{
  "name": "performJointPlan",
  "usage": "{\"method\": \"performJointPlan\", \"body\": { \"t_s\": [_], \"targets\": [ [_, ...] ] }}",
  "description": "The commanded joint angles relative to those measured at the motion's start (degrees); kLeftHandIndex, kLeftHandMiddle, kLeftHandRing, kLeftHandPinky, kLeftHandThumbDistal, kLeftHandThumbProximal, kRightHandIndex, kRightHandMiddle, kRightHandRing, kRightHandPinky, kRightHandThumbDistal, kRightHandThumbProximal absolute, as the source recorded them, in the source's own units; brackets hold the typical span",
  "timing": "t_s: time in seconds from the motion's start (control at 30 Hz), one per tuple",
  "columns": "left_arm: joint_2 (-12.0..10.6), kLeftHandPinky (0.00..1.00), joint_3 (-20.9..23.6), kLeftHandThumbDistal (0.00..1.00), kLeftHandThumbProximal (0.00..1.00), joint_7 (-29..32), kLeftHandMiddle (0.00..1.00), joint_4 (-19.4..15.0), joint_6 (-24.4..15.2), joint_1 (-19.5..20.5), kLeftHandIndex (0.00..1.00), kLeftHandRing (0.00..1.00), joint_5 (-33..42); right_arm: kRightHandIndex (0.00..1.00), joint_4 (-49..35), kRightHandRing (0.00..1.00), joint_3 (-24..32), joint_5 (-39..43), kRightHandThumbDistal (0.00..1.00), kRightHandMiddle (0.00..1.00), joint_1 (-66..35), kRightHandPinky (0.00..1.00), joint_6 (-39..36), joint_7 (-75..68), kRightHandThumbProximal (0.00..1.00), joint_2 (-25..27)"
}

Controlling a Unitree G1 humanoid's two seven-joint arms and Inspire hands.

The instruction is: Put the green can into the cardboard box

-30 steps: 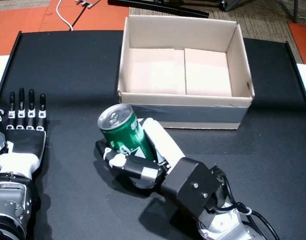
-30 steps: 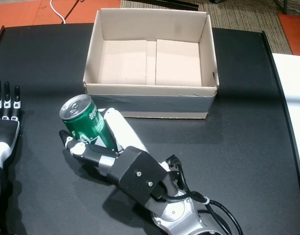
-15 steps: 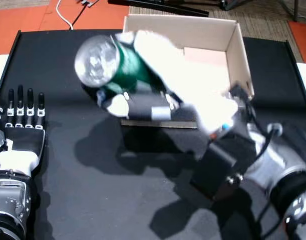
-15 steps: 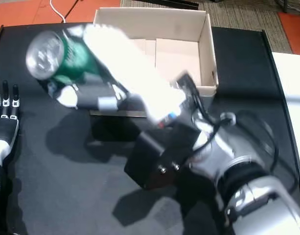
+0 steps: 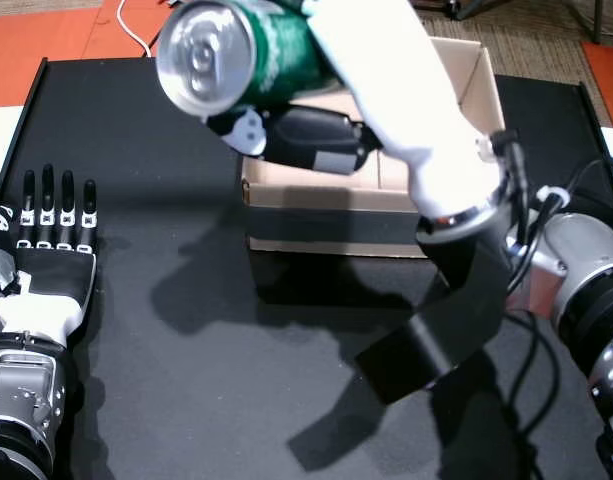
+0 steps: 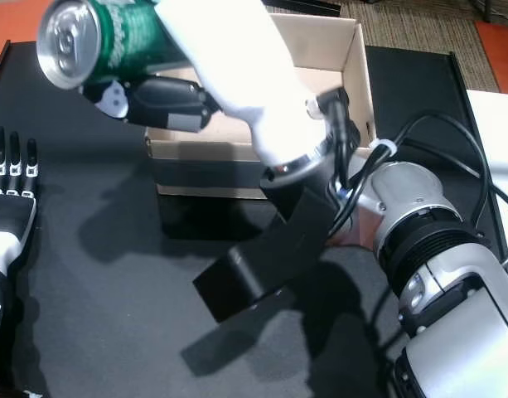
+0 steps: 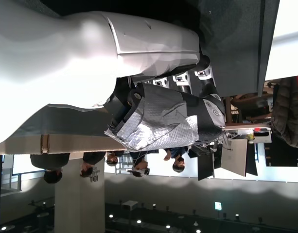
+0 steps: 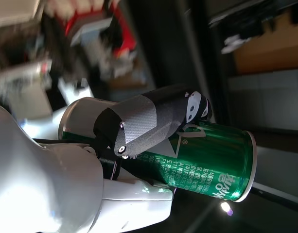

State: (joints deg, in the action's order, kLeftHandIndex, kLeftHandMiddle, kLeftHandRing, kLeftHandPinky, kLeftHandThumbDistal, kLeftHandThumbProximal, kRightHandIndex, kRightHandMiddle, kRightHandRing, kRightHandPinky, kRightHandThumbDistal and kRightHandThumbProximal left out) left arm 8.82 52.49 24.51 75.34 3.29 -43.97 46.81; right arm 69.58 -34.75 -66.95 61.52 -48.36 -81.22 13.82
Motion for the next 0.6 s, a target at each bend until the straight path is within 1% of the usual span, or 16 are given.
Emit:
{"method": "performJointPlan", "body": {
  "t_s": [0.0,0.03,0.07,0.1,0.13,0.2,0.23,0.27,0.3,0.33,0.37,0.4,0.43,0.47,0.53,0.57],
  "targets": [
    [-0.9,0.78,-0.4,0.00,0.58,-2.8,0.55,1.9,-0.3,2.7,0.54,0.65,-1.5,0.00,1.6,0.03,-2.0,-2.7,0.33,0.01,8.6,0.18,6.3,-11.3,0.23,3.6],
    [-0.8,0.78,-0.4,0.00,0.57,-2.8,0.55,1.9,-0.3,2.8,0.53,0.64,-1.5,0.00,2.6,0.03,-2.3,-2.8,0.27,0.01,9.4,0.17,7.5,-11.3,0.26,4.1],
    [-0.8,0.79,-0.3,0.00,0.57,-2.6,0.55,1.9,-0.2,2.9,0.52,0.65,-1.4,0.00,3.8,0.03,-2.8,-2.8,0.26,0.00,10.3,0.16,8.5,-11.2,0.29,4.5],
    [-0.8,0.79,-0.4,0.00,0.56,-2.3,0.54,1.9,-0.1,3.0,0.52,0.65,-1.4,0.00,5.0,0.08,-3.0,-2.3,0.31,0.04,11.2,0.16,9.3,-9.7,0.31,5.2],
    [-0.8,0.79,-0.4,0.00,0.55,-2.1,0.53,1.9,0.0,3.1,0.52,0.64,-1.4,0.00,5.9,0.08,-3.2,-1.7,0.32,0.03,11.8,0.17,10.0,-8.3,0.31,5.7],
    [-0.8,0.79,-0.5,0.00,0.54,-1.7,0.52,1.9,0.0,3.2,0.49,0.64,-1.5,0.00,7.1,0.02,-2.6,0.1,0.33,0.00,12.8,0.17,11.8,-4.6,0.29,6.7],
    [-0.7,0.79,-0.5,0.00,0.54,-1.8,0.52,2.0,0.1,3.2,0.49,0.64,-1.5,0.00,7.4,0.01,-2.4,1.1,0.36,0.00,13.2,0.20,12.0,-2.9,0.28,7.1],
    [-0.7,0.79,-0.5,0.00,0.54,-2.2,0.52,1.9,0.1,3.1,0.48,0.63,-1.4,0.00,7.8,0.00,-1.9,2.3,0.31,0.00,13.5,0.22,12.0,-0.1,0.32,7.7],
    [-0.7,0.80,-0.5,0.00,0.54,-2.4,0.52,1.9,0.1,3.0,0.48,0.63,-1.4,0.00,8.0,0.00,-1.6,3.3,0.28,0.00,13.7,0.22,11.9,2.2,0.33,8.2],
    [-0.7,0.79,-0.4,0.00,0.54,-2.6,0.52,1.9,0.1,3.0,0.49,0.64,-1.4,0.00,8.2,0.01,-1.3,4.1,0.26,0.00,13.9,0.21,12.1,4.7,0.32,8.8],
    [-0.7,0.79,-0.4,0.00,0.54,-2.6,0.52,1.9,0.1,3.0,0.50,0.64,-1.3,0.00,8.4,0.02,-0.9,5.0,0.26,0.00,14.2,0.20,12.4,7.9,0.30,9.4],
    [-0.7,0.79,-0.3,0.00,0.54,-2.6,0.52,1.9,0.1,3.0,0.50,0.65,-1.2,0.00,8.5,0.02,-0.5,5.8,0.24,0.00,14.5,0.19,12.6,10.4,0.30,9.8],
    [-0.7,0.80,-0.3,0.00,0.54,-2.4,0.54,1.9,0.2,3.0,0.52,0.66,-1.2,0.00,8.6,0.03,0.2,7.0,0.21,0.00,14.8,0.16,13.2,14.0,0.34,10.3],
    [-0.8,0.80,-0.2,0.00,0.53,-2.2,0.54,1.9,0.1,3.0,0.53,0.66,-1.2,0.00,8.8,0.04,1.1,8.5,0.23,0.00,15.2,0.15,14.2,18.5,0.28,10.6],
    [-0.8,0.81,-0.3,0.00,0.52,-1.6,0.55,1.9,-0.1,3.1,0.53,0.66,-1.2,0.00,8.9,0.04,3.6,12.1,0.31,0.00,16.1,0.14,16.0,27.8,0.21,10.8],
    [-0.8,0.80,-0.4,0.00,0.53,-1.7,0.54,1.9,-0.1,3.1,0.52,0.65,-1.3,0.01,8.9,0.04,4.7,13.8,0.32,0.01,16.6,0.15,17.0,32.4,0.18,10.9]
  ]
}}
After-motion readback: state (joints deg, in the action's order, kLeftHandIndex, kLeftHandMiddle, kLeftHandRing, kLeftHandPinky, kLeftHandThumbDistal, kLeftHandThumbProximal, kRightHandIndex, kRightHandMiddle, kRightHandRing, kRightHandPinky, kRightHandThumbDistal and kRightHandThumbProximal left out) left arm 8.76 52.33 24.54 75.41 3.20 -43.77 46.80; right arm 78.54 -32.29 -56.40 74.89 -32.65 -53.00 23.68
